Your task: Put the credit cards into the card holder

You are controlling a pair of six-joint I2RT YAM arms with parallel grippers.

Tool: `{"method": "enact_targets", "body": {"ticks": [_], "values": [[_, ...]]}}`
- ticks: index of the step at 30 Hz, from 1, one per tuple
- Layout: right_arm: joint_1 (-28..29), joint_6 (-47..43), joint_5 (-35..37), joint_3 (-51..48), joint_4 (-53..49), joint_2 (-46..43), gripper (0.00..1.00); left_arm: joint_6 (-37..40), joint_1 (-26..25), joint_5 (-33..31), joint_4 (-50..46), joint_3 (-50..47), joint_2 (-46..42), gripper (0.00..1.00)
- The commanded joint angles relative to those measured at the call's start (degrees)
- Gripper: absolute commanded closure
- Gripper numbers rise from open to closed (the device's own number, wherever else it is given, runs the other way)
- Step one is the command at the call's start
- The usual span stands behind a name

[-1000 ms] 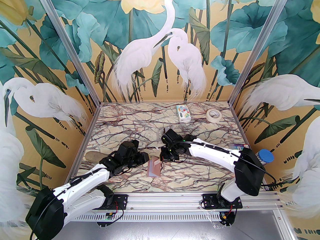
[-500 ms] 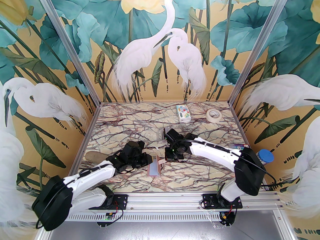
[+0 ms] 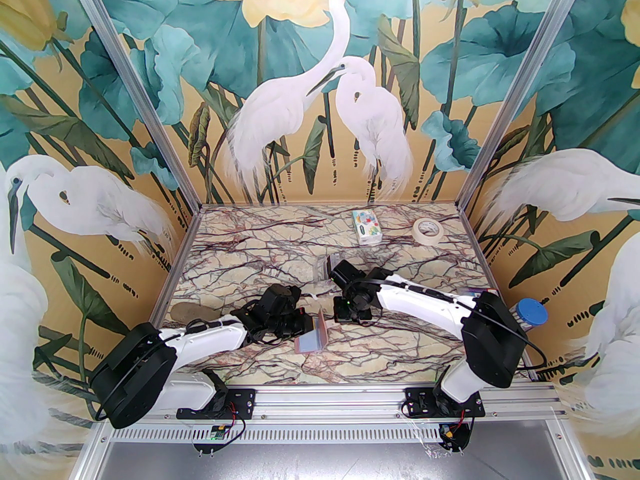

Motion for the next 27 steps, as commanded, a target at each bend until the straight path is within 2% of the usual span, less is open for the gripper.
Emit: {"method": "enact_targets", "body": {"ticks": [1,9,11,13,18,27], "values": [[-0.2,-0.1,4.3,-1.1,-1.9,1.7,1.0,-0.6,-0.4,-0.3,1.8,0.2,1.3,0.95],[-0.3,0.4,6.0,-1.4,-1.8,4.5,0.98,-0.5,-0.5,-1.4,2.0,-0.3,3.1,0.97],[-0.3,0.4,6.1,-1.7,-1.6,4.9,0.91,-0.5,-0.4,-1.5,2.0,-0.5,3.3,0.97],[-0.3,0.4,6.0,-2.1,-1.1,4.9,0.8,-0.5,-0.5,-1.8,1.8,-0.6,3.7,0.97],[-0.4,0.3,5.9,-2.2,-0.4,3.3,0.67,-0.3,-0.4,-2.1,1.5,-0.5,4.1,0.98],[-0.1,-1.0,4.1,2.4,-0.3,-6.2,0.64,-0.2,-0.4,-2.1,1.1,0.0,4.5,0.99]]}}
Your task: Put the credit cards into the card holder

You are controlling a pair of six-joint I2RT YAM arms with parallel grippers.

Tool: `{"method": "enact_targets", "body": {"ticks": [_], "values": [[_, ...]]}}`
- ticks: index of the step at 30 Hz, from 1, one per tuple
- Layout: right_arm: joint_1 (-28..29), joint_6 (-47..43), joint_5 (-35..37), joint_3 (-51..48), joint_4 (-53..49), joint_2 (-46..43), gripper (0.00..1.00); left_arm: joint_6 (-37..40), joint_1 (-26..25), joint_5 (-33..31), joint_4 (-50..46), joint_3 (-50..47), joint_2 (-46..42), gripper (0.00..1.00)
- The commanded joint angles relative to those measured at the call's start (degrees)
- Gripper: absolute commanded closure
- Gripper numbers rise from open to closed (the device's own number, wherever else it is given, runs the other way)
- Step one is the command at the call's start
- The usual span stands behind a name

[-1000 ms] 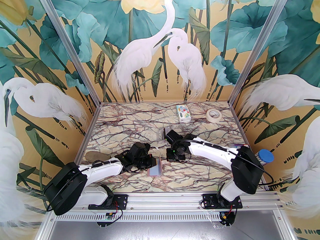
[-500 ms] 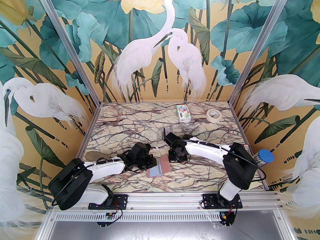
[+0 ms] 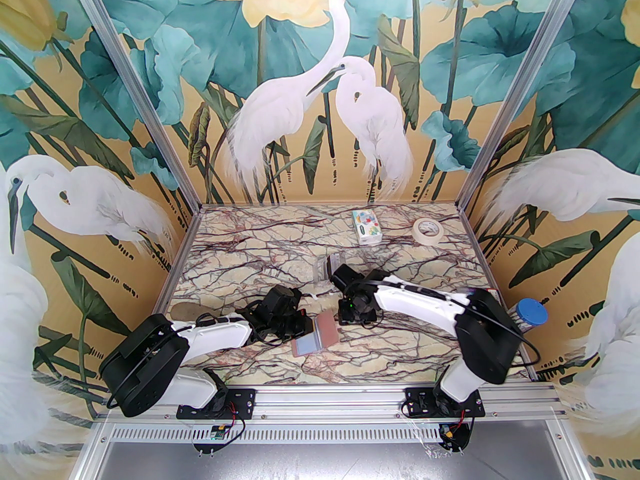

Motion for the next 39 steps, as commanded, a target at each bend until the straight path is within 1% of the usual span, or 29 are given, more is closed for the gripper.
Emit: {"method": "enact_targets", "body": {"ticks": [1,4,9,15,19,30,32,36,39], "values": [[0.1,-1.0,-1.3,3.6,1.1,-4.9,0.63,0.1,-0.4,-1.3,0.4,0.1,1.1,0.99],[0.7,-0.6,-3.9,4.5,2.8,-6.1,0.64,0.1,-0.6,-1.3,0.4,0.1,1.3,0.99],[2.4,-0.9,-12.7,5.5,6.1,-3.5,0.67,0.1,-0.6,-1.3,0.4,0.4,1.3,0.99],[4.1,-1.6,-14.8,6.2,5.8,1.8,0.74,0.4,-0.6,-1.5,-0.3,0.7,1.3,0.99],[4.1,-1.3,-14.3,5.8,5.9,5.1,0.8,0.5,-0.7,-1.5,-0.8,0.9,0.9,0.99],[4.1,-1.0,-9.2,4.7,5.6,11.4,0.83,0.7,-0.7,-1.8,-1.4,0.9,0.7,0.99],[4.1,-0.8,-8.2,4.7,5.2,12.1,0.83,0.8,-0.7,-1.8,-1.6,1.0,0.7,0.99],[4.1,-0.7,-5.8,5.2,3.9,11.7,0.78,0.9,-0.7,-1.8,-1.7,1.2,0.8,0.99],[4.2,-0.7,-5.8,6.7,3.0,10.1,0.74,0.9,-0.7,-1.8,-1.5,1.1,1.1,0.99]]}}
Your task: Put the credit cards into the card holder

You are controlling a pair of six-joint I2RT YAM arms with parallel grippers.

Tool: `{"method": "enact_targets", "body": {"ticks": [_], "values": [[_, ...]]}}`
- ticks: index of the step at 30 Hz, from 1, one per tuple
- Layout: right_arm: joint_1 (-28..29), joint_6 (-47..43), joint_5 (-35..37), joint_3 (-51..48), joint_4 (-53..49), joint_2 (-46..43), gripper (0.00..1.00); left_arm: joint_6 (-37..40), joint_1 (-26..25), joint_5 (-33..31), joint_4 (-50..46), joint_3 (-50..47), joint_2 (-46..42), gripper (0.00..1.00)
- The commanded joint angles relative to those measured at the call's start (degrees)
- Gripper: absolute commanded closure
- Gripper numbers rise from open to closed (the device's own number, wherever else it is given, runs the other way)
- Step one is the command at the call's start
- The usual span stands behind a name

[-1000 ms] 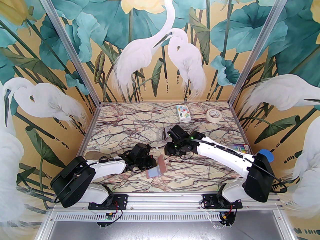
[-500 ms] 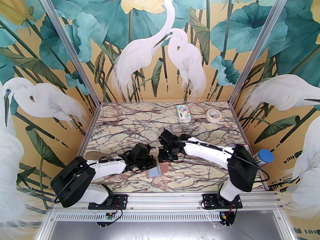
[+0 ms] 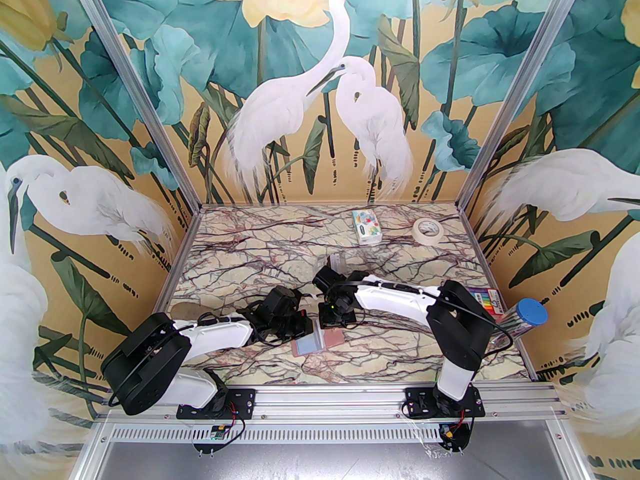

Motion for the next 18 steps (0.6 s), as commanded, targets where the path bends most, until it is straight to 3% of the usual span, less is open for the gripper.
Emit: {"method": "enact_targets", "body": {"ticks": [1,18], "values": [[0.2,-0.1,1.4,2.4,-2.1,-2.4,0.73,0.6,-0.4,-1.2,-1.2,1.0,0.5,0.99],[2.2,4.5,-8.1,4.3,1.0,-1.2,0.73,0.3,-0.4,-1.8,-0.7,0.6,0.2,0.99]]}}
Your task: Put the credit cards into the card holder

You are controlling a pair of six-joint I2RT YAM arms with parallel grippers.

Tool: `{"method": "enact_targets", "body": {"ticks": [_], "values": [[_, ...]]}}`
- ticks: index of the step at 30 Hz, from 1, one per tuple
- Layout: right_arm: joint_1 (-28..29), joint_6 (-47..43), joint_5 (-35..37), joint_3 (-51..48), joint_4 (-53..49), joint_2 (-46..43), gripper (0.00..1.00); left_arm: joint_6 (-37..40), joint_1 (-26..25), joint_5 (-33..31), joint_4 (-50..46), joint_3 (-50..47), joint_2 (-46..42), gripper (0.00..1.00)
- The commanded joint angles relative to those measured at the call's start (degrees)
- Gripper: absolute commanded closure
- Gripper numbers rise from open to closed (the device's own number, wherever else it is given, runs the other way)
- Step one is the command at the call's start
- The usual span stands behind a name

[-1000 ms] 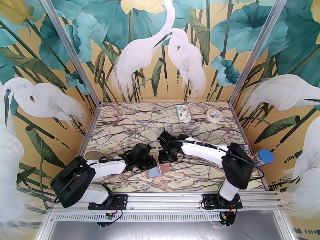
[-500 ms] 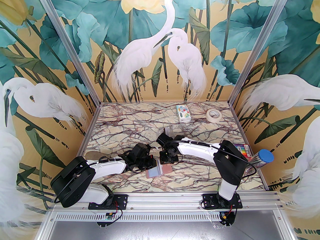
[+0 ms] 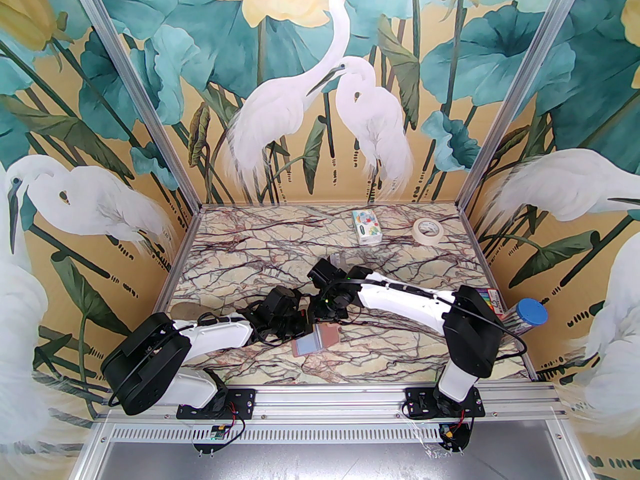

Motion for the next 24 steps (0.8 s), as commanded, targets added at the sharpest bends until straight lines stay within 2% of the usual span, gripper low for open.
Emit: {"method": "enact_targets", "body": {"ticks": [1,12,24], "values": [[0.5,1.1,-1.3,-0.7,-0.2,2.3,0.73,0.4,-0.4,-1.2,-0.6,0.7,0.3,1.0],[0.5,-1.0,13.4,-0.4,-8.4,5.3,0.74,0.2,-0.4,-1.3,-0.6,0.2,0.3,0.99],[0.4,-1.3,12.1,-2.7,-4.1,8.6,0.75,1.3,-0.4,-3.1,-5.3,1.0,-3.4,0.95]]}}
